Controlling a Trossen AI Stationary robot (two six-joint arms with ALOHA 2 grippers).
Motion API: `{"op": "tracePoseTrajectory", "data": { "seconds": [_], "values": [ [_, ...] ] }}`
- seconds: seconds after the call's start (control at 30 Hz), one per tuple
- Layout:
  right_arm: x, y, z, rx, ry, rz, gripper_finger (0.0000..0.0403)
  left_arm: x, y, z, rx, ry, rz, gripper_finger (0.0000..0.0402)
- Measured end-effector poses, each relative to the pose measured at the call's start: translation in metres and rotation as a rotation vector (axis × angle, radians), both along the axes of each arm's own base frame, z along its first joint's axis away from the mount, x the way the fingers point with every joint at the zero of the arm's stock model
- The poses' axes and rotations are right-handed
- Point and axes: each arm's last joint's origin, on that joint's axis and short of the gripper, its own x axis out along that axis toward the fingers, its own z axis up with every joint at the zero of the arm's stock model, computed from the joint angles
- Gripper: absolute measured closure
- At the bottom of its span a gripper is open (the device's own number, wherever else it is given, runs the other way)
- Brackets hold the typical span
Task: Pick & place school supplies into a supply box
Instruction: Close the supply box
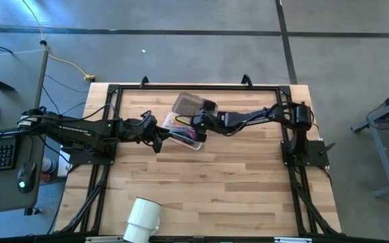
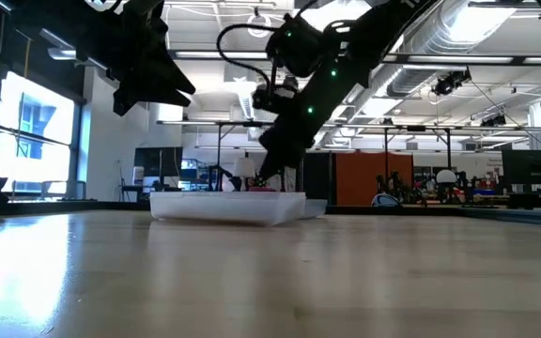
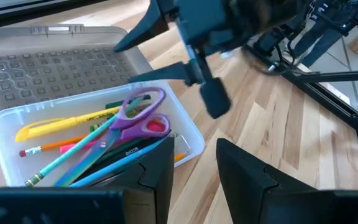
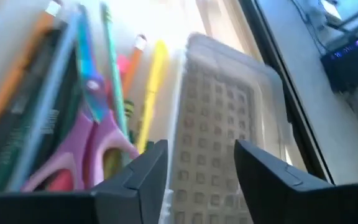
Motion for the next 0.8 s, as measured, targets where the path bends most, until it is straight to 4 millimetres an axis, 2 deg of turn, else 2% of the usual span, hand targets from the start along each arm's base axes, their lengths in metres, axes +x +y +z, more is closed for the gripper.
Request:
{"op": "tracePoseTrajectory", "data": {
  "seconds": [0.17,0.37,0.47,0.67,0.8],
  "values": [
    [-0.005,0.003,0.018,-0.011,-0.005,0.056,0.0227,0.000,0.000,0.000,0.000,0.004,0.000,0.0246],
    [-0.028,-0.006,0.042,-0.025,0.065,-0.003,0.0226,0.000,0.000,0.000,0.000,0.006,0.001,0.0246],
    [-0.042,-0.021,0.046,0.053,0.090,-0.091,0.0226,0.000,0.000,0.000,0.000,0.005,0.001,0.0246],
    [-0.066,-0.063,0.042,0.077,0.151,-0.328,0.0231,0.000,0.000,0.000,0.000,0.003,0.001,0.0246],
    [-0.075,-0.097,0.037,0.222,0.070,-0.353,0.0268,0.000,0.000,0.000,0.000,0.004,0.001,0.0246]
  ]
}}
